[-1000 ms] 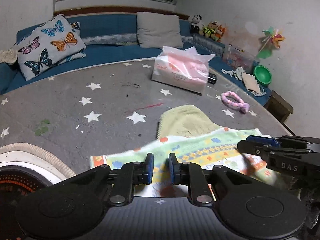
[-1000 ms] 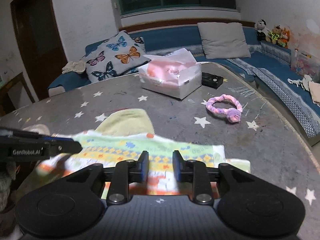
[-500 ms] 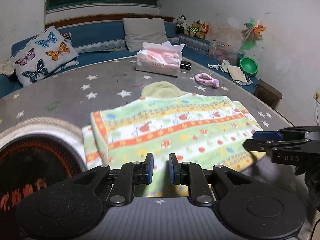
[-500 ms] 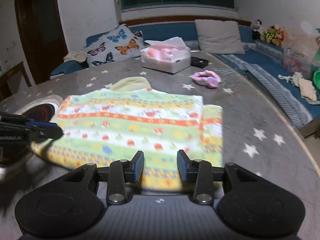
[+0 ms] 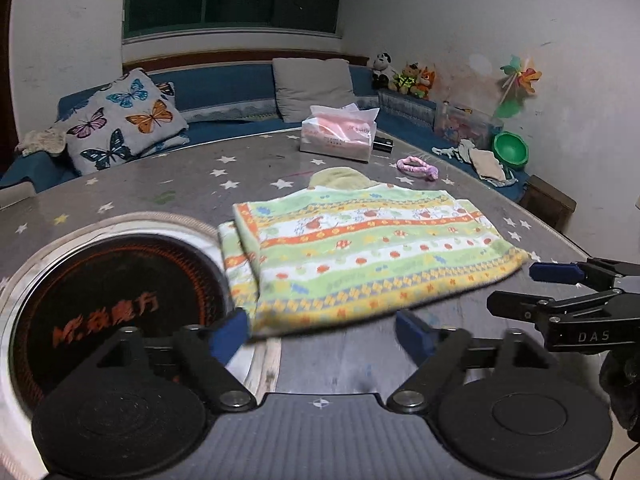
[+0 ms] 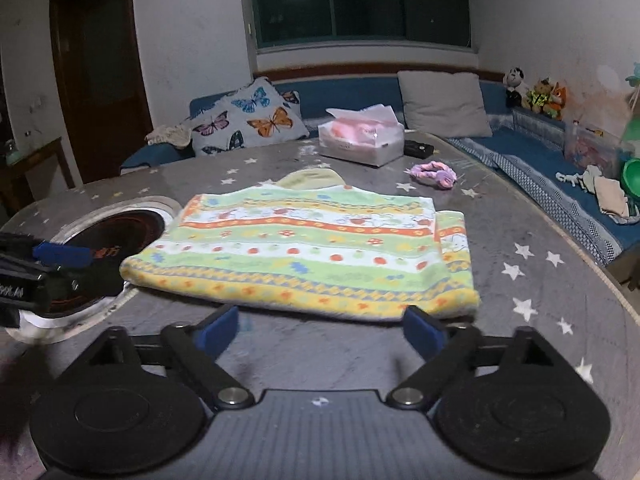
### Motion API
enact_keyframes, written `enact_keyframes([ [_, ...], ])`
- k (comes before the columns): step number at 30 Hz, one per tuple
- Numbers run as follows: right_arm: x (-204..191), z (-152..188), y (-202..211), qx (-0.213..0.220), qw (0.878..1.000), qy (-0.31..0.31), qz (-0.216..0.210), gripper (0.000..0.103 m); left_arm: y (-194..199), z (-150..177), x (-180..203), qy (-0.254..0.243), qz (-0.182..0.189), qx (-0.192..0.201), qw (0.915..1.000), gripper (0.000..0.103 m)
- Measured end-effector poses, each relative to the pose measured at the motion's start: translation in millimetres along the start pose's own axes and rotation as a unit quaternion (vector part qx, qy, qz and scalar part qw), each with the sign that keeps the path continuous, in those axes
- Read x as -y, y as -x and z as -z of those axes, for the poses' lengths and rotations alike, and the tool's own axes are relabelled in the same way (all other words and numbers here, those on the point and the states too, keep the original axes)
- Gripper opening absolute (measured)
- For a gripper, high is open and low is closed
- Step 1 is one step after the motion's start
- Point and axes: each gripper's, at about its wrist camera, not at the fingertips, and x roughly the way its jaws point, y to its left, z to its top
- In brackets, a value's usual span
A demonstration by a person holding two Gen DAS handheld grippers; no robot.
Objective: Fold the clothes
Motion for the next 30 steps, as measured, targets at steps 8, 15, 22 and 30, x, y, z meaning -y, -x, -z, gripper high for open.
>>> enact_keyframes([
  [8, -24, 12, 13, 0.006, 1.0, 0.008, 0.014, 0.103, 28, 22, -5, 0.011, -0.014, 0.01, 0.9998, 0.103],
  [15, -33, 18, 19, 0.004, 1.0, 0.002, 0.024, 0.103, 36, 34, -8, 0.026, -0.026, 0.008, 0.9993, 0.103],
  [22, -39, 25, 22, 0.002, 1.0, -0.012, 0.027, 0.103, 42, 47, -7, 0.029, -0.031, 0.006, 0.9991, 0.103],
  [30, -48, 31, 27, 0.002, 1.0, -0.016, 0.024, 0.103, 49, 56, -7, 0.033, -0.03, 0.008, 0.999, 0.103],
])
